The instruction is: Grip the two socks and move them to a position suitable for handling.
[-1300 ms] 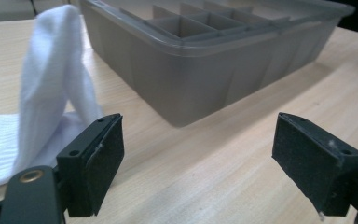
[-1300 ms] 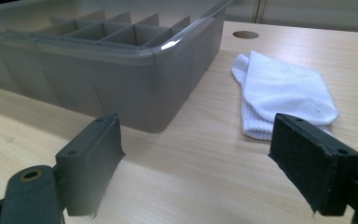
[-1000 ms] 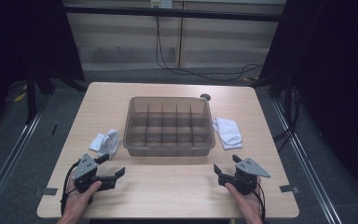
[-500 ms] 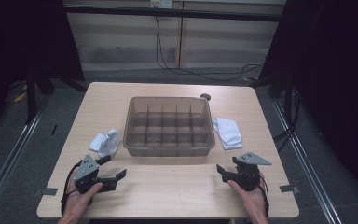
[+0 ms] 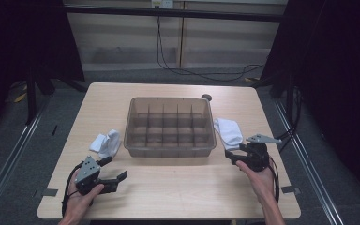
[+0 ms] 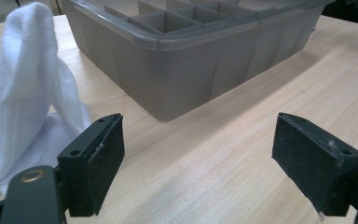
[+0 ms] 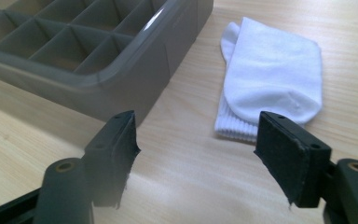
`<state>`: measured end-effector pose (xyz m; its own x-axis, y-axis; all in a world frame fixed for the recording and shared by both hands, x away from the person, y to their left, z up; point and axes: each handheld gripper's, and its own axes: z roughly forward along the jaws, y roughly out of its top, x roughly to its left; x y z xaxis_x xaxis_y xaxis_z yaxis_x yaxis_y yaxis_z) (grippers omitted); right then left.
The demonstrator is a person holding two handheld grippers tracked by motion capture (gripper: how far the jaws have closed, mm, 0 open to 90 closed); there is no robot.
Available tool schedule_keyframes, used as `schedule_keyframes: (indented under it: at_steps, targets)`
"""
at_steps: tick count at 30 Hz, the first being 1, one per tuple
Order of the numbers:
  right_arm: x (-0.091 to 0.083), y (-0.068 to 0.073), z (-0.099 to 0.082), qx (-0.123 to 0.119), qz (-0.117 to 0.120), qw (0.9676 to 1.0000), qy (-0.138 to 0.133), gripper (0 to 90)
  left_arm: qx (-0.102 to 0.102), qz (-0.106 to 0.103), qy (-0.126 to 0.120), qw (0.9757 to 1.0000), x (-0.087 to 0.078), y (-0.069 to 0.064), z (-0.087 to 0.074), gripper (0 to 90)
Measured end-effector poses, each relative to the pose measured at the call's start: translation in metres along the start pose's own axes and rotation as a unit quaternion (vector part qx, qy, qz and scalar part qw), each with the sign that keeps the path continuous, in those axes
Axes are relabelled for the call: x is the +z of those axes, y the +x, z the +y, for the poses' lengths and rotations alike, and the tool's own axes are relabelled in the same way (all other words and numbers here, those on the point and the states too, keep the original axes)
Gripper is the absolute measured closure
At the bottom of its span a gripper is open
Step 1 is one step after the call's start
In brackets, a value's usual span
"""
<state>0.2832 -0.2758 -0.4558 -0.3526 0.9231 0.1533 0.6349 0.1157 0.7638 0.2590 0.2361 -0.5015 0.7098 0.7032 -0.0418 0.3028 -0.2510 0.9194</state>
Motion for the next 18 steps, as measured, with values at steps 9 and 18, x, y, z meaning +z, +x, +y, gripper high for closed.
schedule_keyframes:
  at_steps: [9, 18]
  targets:
    - [0.018, -0.011, 0.022, 0.011, -0.004, 0.9996, 0.024, 26.5, 0.004, -0.007, 0.002, 1.0000, 0.002, -0.003, 0.000, 17.7]
    - [0.038, -0.037, 0.043, 0.034, -0.004, 0.9968, 0.073, 28.5, 0.003, -0.008, 0.004, 1.0000, 0.002, -0.003, 0.001, 17.9]
